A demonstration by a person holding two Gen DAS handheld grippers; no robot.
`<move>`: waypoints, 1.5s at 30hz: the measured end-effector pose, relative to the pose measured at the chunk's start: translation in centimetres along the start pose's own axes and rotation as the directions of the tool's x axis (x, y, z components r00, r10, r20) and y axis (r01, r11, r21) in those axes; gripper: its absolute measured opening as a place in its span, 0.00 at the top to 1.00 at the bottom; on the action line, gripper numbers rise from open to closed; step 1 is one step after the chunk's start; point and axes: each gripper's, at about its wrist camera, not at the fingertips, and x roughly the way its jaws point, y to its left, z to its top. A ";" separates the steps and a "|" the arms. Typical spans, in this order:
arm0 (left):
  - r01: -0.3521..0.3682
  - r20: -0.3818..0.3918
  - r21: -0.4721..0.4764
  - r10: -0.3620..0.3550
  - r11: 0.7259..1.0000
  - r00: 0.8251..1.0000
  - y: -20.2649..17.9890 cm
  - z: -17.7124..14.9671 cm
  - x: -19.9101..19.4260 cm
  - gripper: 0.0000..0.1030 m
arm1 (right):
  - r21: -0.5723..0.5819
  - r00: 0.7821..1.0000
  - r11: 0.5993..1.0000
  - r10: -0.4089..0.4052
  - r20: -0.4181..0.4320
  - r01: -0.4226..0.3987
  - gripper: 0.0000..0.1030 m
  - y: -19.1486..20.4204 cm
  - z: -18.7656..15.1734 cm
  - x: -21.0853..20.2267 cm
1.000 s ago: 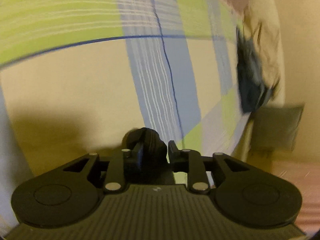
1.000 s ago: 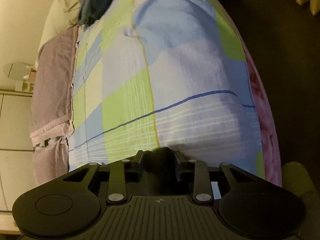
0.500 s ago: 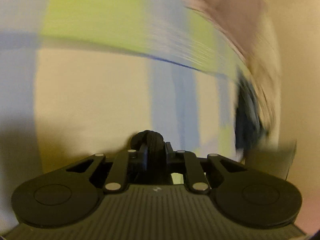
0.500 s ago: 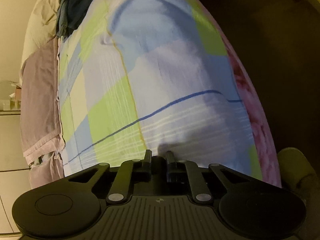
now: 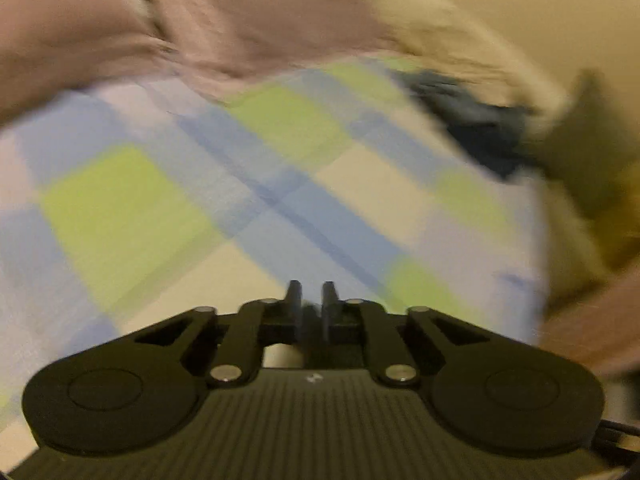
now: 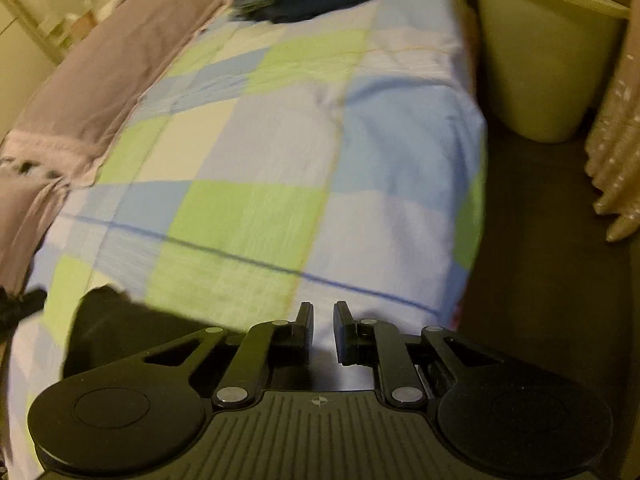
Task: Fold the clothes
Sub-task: 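Lower the folded bundle onto the duvet and press it flat with both grippers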
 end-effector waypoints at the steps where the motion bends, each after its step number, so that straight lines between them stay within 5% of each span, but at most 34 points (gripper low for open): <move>1: 0.017 -0.023 0.044 -0.016 0.999 1.000 -0.7 -1.0 0.2 1.00 | -0.033 1.000 0.999 0.020 0.011 -0.020 0.86 0.6 -0.2 -0.5; 3: 0.019 -0.069 0.133 -0.010 0.991 0.998 -1.6 -3.1 1.1 1.00 | -0.129 0.999 0.991 0.034 0.010 -0.032 0.86 1.9 -1.4 -0.9; 5: -0.062 -0.090 0.216 0.083 0.975 0.992 -1.3 -5.3 3.5 0.99 | -0.219 0.999 0.975 0.030 -0.024 -0.034 0.87 2.7 -2.7 -0.4; 9: -0.051 -0.052 0.181 0.061 0.982 0.997 0.9 -5.9 6.2 0.97 | -0.353 1.000 0.935 0.024 -0.016 -0.028 0.87 2.5 -4.2 1.3; 12: -0.174 0.035 0.214 0.170 0.961 0.985 -0.4 -5.1 2.9 0.98 | -0.334 0.999 0.941 0.048 -0.020 -0.052 0.87 2.3 -3.6 -0.1; 16: -0.090 -0.003 -0.010 0.090 0.996 0.996 1.2 -5.9 -4.0 1.00 | -0.351 0.990 0.926 0.122 -0.066 -0.137 0.87 2.3 -5.3 -2.4; 18: -0.068 -0.048 0.019 0.069 0.998 0.996 0.2 -7.8 -6.5 1.00 | -0.360 0.983 0.915 0.159 -0.091 -0.181 0.87 2.3 -6.2 -3.5; 22: -0.235 -0.137 0.188 0.262 0.954 0.955 -0.4 -13.6 -5.7 0.97 | -0.414 0.969 0.879 0.178 -0.173 -0.236 0.87 2.4 -9.2 -2.9; 25: -0.251 -0.107 0.030 0.252 0.968 0.962 1.2 -14.8 -6.0 0.97 | -0.517 0.968 0.822 0.166 -0.187 -0.241 0.87 3.2 -10.0 -2.4; 31: -0.235 -0.047 0.019 0.235 0.972 0.971 0.4 -15.7 -8.6 0.98 | -0.414 0.957 0.864 0.271 -0.099 -0.288 0.87 2.8 -9.2 -4.2; 37: -0.252 -0.038 0.019 0.252 0.968 0.967 0.8 -16.5 -11.0 1.00 | -0.519 0.977 0.828 0.152 -0.150 -0.209 0.87 6.5 -12.8 -3.3; 41: -0.209 -0.017 0.018 0.210 0.978 0.978 -1.3 -17.2 -14.4 1.00 | -0.407 0.953 0.862 0.254 -0.166 -0.301 0.87 6.5 -12.9 -6.4; 45: -0.322 -0.147 0.096 0.333 0.942 0.931 -0.6 -21.1 -11.0 1.00 | -0.457 0.955 0.845 0.187 -0.232 -0.277 0.87 7.8 -16.7 -5.5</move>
